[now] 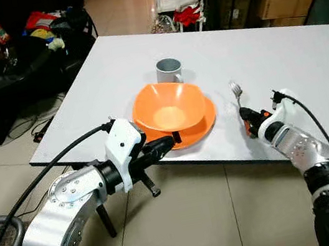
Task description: Setting the table
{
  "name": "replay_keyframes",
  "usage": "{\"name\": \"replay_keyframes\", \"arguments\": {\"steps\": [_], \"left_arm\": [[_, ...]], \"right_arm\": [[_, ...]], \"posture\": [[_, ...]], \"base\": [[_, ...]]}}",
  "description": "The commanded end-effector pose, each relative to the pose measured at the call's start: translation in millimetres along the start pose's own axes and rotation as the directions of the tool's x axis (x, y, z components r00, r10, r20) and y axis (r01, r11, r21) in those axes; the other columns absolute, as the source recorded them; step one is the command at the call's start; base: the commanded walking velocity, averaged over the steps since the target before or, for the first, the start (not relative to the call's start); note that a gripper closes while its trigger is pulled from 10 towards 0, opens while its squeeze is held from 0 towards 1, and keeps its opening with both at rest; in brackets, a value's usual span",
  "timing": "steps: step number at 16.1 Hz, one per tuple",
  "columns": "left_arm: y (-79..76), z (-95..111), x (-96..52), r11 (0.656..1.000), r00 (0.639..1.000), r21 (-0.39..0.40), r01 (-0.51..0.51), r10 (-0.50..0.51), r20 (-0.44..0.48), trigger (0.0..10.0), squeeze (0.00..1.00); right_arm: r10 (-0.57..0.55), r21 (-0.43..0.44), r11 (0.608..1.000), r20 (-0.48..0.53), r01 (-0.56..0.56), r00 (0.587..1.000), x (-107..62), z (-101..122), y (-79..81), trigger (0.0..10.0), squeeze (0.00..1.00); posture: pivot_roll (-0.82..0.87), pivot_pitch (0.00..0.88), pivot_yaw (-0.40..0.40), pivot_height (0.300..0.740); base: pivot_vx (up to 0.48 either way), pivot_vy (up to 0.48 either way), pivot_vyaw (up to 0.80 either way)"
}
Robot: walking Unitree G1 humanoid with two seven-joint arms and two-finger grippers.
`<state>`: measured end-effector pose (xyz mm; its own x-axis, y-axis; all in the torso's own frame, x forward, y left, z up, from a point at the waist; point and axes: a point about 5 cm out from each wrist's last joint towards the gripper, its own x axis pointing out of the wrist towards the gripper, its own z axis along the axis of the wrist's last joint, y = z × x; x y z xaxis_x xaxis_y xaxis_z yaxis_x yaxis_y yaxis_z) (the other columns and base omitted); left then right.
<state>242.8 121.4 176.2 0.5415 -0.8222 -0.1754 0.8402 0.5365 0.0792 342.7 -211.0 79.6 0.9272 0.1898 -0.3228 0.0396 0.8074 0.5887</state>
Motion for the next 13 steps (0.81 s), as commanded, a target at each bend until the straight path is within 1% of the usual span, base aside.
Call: {"name": "replay_keyframes", "arguments": {"steps": [1,9,10,11,13], "left_arm": [[-2.3,1.4,-0.5,1.0,1.0,0.004,0.018,-0.018,-0.007,10.0,0.0],[-2.1,2.0,-2.8,1.0,0.999,0.012,0.021,-0.02,-0.031,10.0,0.0],[-1.8,2.2,-3.0,1.0,0.999,0.013,0.018,-0.017,-0.032,10.0,0.0],[-2.1,2.4,-3.0,1.0,0.999,0.013,0.016,-0.016,-0.032,10.0,0.0],[-2.2,2.9,-2.8,1.0,0.999,0.012,0.013,-0.013,-0.03,10.0,0.0]], "right_arm": [[0.006,-0.002,1.0,0.025,-0.006,1.0,1.7,4.7,0.9,10.0,0.0],[-0.009,-0.001,1.0,-0.028,0.009,1.0,9.7,-4.4,-1.5,10.0,0.0],[-0.008,0.01,1.0,-0.026,0.008,1.0,10.2,-4.0,-1.3,10.0,0.66],[-0.011,0.016,1.0,-0.023,0.011,1.0,10.0,-3.4,-1.9,10.0,1.0],[-0.009,0.036,0.999,-0.009,0.009,1.0,8.4,-0.4,-5.3,10.0,1.0]], "posture": [[0.1,0.0,-0.018,0.74],[0.11,0.003,-0.008,0.74],[0.13,0.009,-0.019,0.74],[0.13,0.009,-0.019,0.74],[0.13,0.004,-0.023,0.74]], "base": [[0.0,0.0,0.0],[0.0,0.0,0.0],[0.0,0.0,0.0],[0.0,0.0,0.0],[0.0,0.0,0.0]]}}
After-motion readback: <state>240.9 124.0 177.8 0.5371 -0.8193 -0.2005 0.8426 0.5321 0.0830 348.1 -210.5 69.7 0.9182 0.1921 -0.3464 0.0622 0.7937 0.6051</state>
